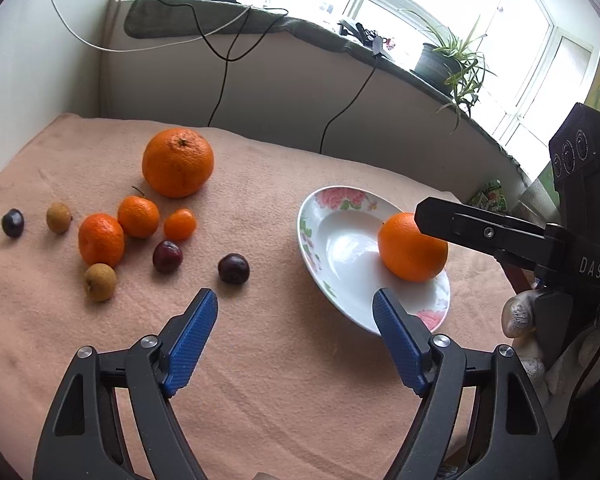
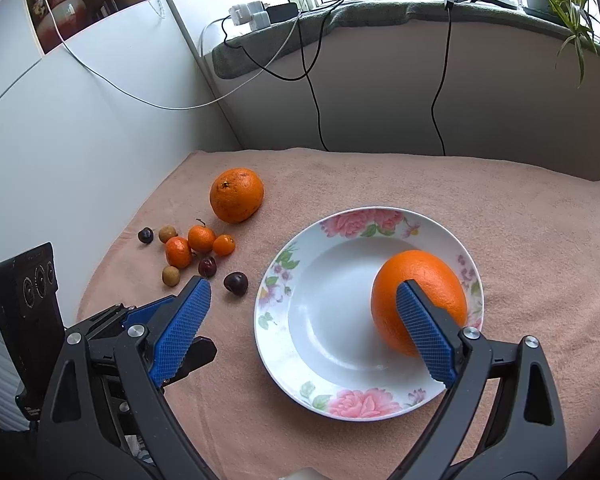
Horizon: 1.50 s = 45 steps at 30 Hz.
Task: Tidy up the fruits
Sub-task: 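Move the open right gripper to the large navel orange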
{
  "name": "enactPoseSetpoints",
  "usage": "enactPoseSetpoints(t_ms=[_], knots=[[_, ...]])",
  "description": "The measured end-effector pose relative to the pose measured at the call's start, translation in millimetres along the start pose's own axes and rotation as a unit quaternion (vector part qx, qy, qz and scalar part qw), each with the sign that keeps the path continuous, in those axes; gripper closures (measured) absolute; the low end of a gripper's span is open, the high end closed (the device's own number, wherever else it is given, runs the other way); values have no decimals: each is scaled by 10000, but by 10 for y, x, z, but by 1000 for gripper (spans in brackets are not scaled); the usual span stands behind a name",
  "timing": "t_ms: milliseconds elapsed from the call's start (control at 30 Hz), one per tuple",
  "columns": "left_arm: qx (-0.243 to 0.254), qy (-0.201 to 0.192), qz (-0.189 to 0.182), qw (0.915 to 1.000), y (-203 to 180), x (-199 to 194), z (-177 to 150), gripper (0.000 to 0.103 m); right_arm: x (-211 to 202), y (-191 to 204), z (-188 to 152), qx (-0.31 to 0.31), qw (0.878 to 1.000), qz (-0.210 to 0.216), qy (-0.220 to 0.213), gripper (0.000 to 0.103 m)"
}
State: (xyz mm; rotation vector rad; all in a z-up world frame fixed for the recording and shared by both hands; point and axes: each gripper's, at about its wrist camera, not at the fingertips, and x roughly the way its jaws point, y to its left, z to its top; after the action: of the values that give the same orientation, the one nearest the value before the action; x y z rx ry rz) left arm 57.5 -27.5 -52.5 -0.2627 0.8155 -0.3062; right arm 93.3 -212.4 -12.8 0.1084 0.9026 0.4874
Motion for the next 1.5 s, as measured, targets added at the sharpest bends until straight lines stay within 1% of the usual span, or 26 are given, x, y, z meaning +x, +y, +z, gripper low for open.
enactPoseSetpoints(t_ms=[433,533,733,933,1033,1233,1367,1433,1500], knots=[[-22,-112,414,9991,451,31,286,23,381,201,297,77,9994,299,183,7],[-33,-140,435,9990,534,63,363,23,479,244,389,119,9988,411,251,7],[-39,-142,435,9989,660,153,511,23,734,338,579,188,9977,501,416,7],[-26,-72,487,9988,761,301,642,23,1009,413,738,320,9956,628,616,7],[-35,-39,469,9989,803,355,700,23,1151,426,811,403,9944,652,728,7],[-175,63,253,9995,899,463,795,23,1448,451,898,642,9899,780,998,7],[-221,118,225,9994,954,536,838,25,1604,458,945,772,9866,895,1122,7],[-255,150,196,9994,978,568,857,25,1671,462,970,834,9853,929,1167,9],[-308,184,131,9993,1003,606,883,26,1745,458,990,911,9827,1018,1250,13]])
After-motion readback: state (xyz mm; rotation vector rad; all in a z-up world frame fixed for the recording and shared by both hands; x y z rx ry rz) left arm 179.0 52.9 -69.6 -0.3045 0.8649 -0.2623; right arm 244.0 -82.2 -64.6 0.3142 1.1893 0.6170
